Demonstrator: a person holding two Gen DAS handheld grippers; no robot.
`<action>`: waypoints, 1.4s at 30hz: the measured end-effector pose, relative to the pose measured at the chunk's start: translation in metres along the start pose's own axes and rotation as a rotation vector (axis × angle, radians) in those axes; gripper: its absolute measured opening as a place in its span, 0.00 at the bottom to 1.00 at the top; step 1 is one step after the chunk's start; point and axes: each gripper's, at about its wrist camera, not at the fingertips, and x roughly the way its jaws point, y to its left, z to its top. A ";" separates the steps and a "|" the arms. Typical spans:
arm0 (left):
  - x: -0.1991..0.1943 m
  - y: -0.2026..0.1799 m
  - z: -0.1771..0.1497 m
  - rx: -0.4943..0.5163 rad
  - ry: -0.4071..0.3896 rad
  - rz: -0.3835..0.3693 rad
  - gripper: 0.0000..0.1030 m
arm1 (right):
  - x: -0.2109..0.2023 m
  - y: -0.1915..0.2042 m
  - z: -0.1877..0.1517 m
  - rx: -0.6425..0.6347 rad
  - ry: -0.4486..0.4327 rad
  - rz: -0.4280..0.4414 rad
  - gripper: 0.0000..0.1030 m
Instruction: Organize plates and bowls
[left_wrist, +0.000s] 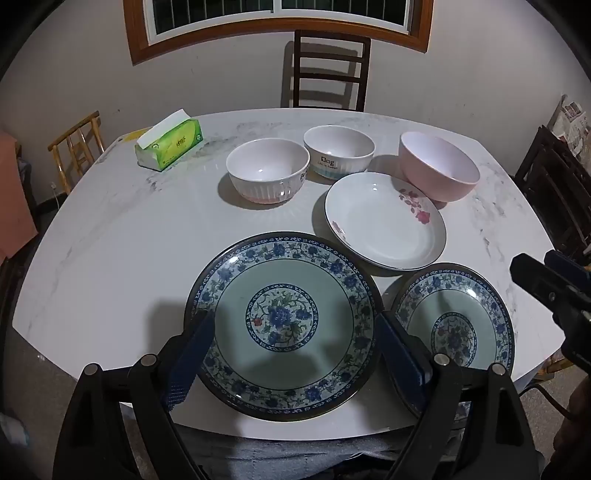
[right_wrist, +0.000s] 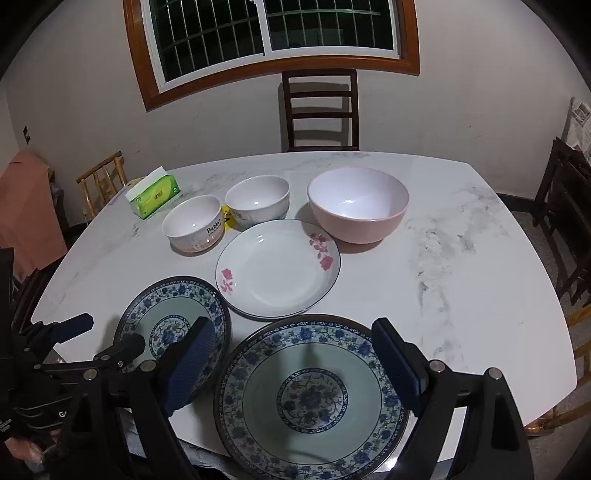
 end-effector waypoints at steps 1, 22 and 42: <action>0.000 0.000 0.000 0.002 0.000 0.003 0.84 | -0.001 0.000 0.000 -0.003 -0.002 -0.001 0.87; 0.006 0.005 -0.004 -0.018 0.035 -0.002 0.84 | 0.005 0.003 -0.001 -0.003 0.025 0.020 0.87; 0.006 0.010 -0.005 -0.022 0.041 0.002 0.84 | 0.006 0.004 -0.002 0.001 0.034 0.026 0.87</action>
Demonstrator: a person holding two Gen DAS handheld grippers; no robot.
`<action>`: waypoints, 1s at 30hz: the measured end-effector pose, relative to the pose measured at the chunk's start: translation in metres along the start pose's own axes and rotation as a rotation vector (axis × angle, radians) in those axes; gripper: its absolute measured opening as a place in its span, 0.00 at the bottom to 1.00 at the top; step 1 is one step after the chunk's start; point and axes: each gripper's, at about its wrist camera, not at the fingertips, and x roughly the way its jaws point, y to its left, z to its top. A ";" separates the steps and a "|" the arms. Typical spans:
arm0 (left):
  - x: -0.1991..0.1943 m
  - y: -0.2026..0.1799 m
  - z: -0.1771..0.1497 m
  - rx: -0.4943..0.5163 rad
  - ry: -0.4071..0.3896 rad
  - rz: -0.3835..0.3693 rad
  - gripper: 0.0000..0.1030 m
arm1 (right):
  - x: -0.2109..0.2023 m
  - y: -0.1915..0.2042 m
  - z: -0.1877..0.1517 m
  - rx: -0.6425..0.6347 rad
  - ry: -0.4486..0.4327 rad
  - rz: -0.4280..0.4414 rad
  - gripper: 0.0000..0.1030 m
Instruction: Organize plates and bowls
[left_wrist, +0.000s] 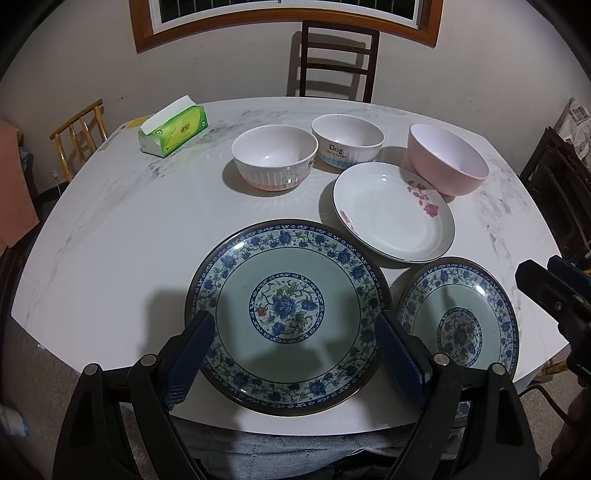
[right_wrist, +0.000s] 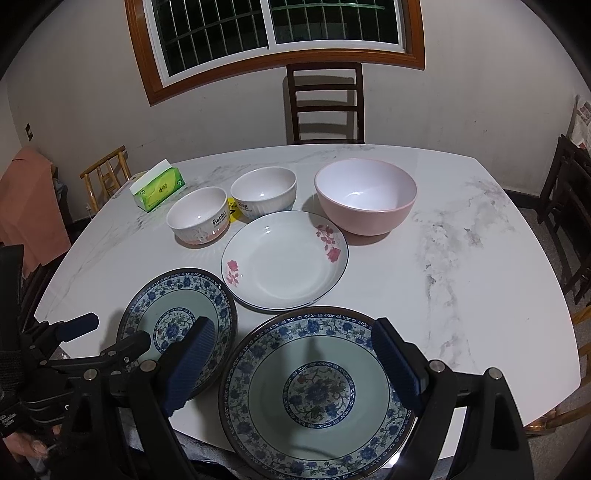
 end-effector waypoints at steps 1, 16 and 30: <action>0.000 0.000 0.000 0.000 0.001 0.000 0.84 | 0.000 0.000 0.000 0.001 0.001 0.001 0.87; 0.002 0.002 -0.002 -0.001 0.004 0.002 0.84 | 0.000 0.002 -0.003 0.003 0.009 0.004 0.87; 0.002 0.002 -0.002 -0.001 0.007 0.003 0.84 | 0.002 0.001 -0.002 0.006 0.013 0.005 0.87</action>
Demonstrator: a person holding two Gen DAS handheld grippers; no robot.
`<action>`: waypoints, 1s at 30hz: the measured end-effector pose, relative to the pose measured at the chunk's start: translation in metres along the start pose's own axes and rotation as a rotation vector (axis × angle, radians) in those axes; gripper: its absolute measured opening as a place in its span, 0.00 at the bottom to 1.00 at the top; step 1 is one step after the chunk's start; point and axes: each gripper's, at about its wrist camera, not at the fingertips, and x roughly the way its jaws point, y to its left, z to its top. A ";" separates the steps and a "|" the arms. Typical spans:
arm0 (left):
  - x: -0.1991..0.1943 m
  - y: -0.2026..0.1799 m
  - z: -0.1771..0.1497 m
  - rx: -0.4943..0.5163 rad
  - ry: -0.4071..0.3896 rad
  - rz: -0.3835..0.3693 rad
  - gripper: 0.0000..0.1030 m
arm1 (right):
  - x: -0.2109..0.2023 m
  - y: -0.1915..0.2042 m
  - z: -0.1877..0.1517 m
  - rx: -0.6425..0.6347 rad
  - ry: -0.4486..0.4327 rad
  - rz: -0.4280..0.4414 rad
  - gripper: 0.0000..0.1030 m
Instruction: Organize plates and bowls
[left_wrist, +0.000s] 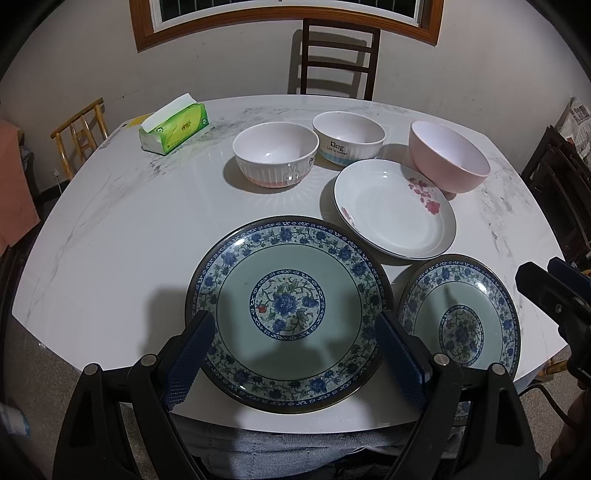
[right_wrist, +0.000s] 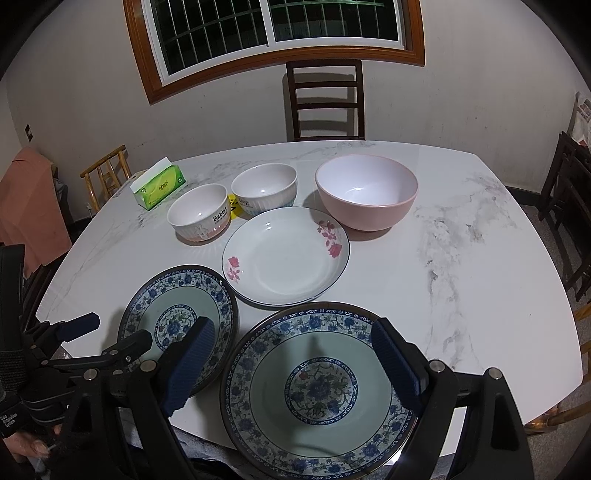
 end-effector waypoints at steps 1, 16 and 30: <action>0.000 -0.001 0.001 0.000 0.000 0.000 0.84 | 0.000 0.000 0.000 0.000 0.000 0.000 0.87; 0.001 -0.001 0.000 0.000 0.000 0.003 0.84 | -0.001 0.001 -0.001 -0.003 0.002 0.011 0.87; 0.003 0.000 -0.003 -0.005 0.004 0.000 0.82 | 0.004 0.001 0.000 -0.008 0.019 0.027 0.87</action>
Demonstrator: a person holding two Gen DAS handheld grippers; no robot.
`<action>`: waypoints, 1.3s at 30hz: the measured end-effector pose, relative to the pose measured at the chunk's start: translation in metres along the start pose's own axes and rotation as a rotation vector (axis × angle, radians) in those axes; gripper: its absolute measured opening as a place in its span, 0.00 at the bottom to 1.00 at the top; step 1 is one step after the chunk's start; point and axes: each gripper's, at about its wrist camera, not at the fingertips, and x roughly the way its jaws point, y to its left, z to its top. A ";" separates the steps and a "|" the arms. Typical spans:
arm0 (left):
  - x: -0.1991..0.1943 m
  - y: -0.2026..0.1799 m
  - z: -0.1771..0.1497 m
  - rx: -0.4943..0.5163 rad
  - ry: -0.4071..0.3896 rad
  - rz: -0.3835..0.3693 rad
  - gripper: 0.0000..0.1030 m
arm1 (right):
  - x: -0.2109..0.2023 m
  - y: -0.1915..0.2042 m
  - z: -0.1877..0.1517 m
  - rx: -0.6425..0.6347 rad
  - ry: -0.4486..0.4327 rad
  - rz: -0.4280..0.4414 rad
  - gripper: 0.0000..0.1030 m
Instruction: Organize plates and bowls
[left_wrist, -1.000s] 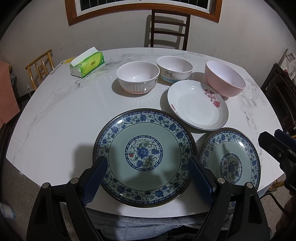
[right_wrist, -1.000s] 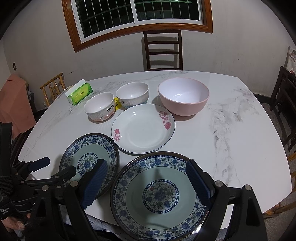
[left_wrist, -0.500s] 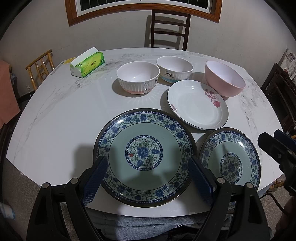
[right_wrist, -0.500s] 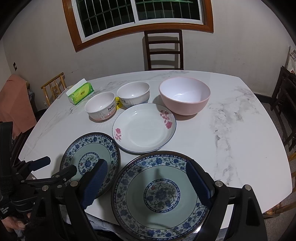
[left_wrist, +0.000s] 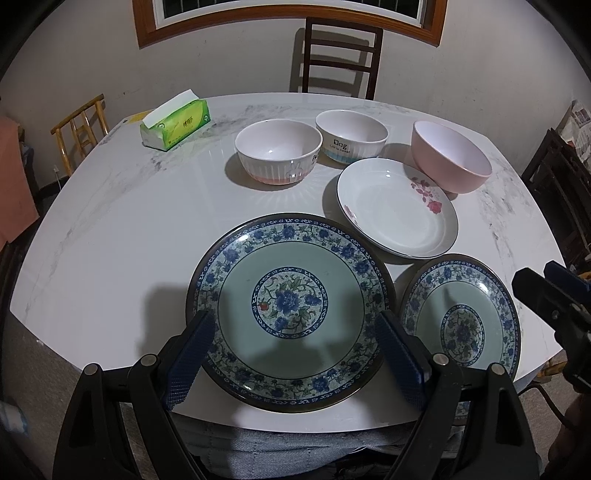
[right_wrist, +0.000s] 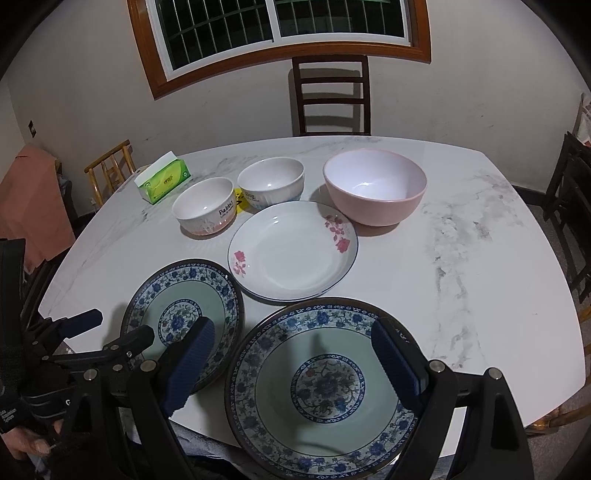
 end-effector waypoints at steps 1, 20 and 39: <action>0.001 0.001 -0.001 -0.003 0.001 -0.001 0.82 | 0.000 0.000 0.000 -0.004 0.000 0.005 0.87; 0.013 0.059 0.006 -0.157 0.037 -0.106 0.58 | 0.033 0.014 0.007 -0.046 0.075 0.209 0.80; 0.048 0.131 -0.001 -0.390 0.145 -0.229 0.34 | 0.119 0.024 0.025 0.017 0.320 0.359 0.40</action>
